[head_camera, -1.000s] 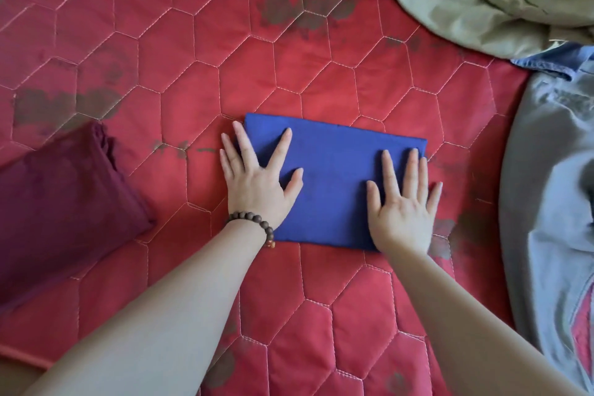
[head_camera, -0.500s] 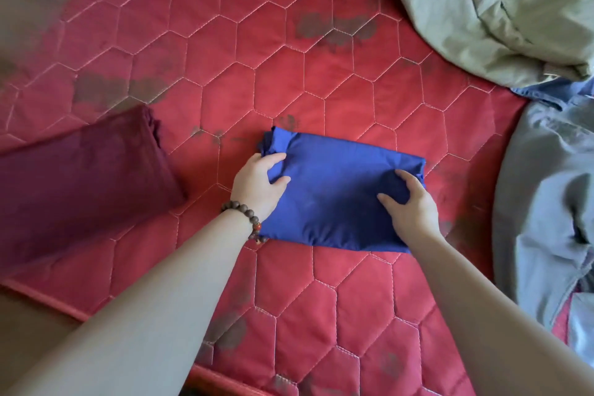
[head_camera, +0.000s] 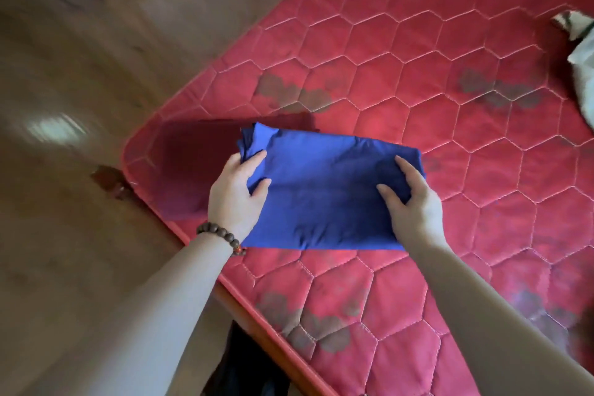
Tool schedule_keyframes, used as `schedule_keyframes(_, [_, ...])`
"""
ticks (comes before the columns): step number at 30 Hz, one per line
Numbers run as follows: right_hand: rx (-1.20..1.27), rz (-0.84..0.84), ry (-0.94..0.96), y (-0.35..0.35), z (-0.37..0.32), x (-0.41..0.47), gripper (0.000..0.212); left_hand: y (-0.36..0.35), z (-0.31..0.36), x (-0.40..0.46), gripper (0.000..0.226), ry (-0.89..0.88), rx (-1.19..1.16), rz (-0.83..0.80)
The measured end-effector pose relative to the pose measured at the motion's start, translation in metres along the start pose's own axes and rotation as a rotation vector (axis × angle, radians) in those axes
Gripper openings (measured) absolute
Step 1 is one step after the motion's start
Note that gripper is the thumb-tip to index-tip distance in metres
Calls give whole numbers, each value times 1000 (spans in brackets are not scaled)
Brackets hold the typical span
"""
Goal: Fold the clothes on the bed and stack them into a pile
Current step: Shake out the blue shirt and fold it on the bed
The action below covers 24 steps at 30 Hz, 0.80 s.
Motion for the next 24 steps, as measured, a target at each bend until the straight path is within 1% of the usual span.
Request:
schedule_keyframes(4, [-95, -87, 119, -84, -66, 4, 57, 54, -72, 23, 45, 67, 33, 60])
schedule_keyframes(7, [-122, -83, 188, -122, -97, 7, 56, 71, -117, 37, 45, 114, 19, 88])
schedule_keyframes(9, [-139, -81, 199, -138, -103, 11, 55, 68, -140, 43, 47, 153, -26, 75])
schedule_keyframes(10, [-149, -107, 191, -147, -101, 13, 55, 62, -150, 44, 49, 177, -56, 48])
schedule_keyframes(12, [-160, -213, 135, -164, -88, 18, 59, 47, -167, 43, 53, 221, -99, -30])
schedule_keyframes(14, [-163, -296, 86, -174, -76, 20, 63, 39, -176, 43, 54, 227, -105, -71])
schedule_keyframes(15, [-152, -309, 79, -175, -74, 21, 63, 38, -178, 44, 54, 223, -107, -69])
schedule_keyframes(17, [-114, -293, 100, -174, -78, 21, 63, 43, -180, 47, 53, 215, -110, -30])
schedule_keyframes(19, [-92, -273, 161, -174, -86, 17, 62, 48, -180, 48, 52, 200, -103, 9])
schedule_keyframes(20, [-92, -265, 187, -175, -88, 15, 62, 47, -181, 48, 51, 203, -100, 1])
schedule_keyframes(22, [-128, -253, 205, -177, -85, 11, 61, 41, -180, 45, 50, 224, -81, -69])
schedule_keyframes(23, [-165, -248, 195, -177, -81, 9, 60, 39, -178, 43, 49, 233, -59, -96])
schedule_keyframes(24, [-227, -226, 179, -175, -78, 7, 61, 41, -175, 41, 49, 239, -27, -91])
Point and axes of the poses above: each hand's wrist, its own x-axis towards the middle knuckle, its own y-axis out of the back of the hand, z = x × y, the point moved 10 cm from there along x, towards the middle knuckle, and after that the axes turned 2 degrees about z, right-handed, at the moved point
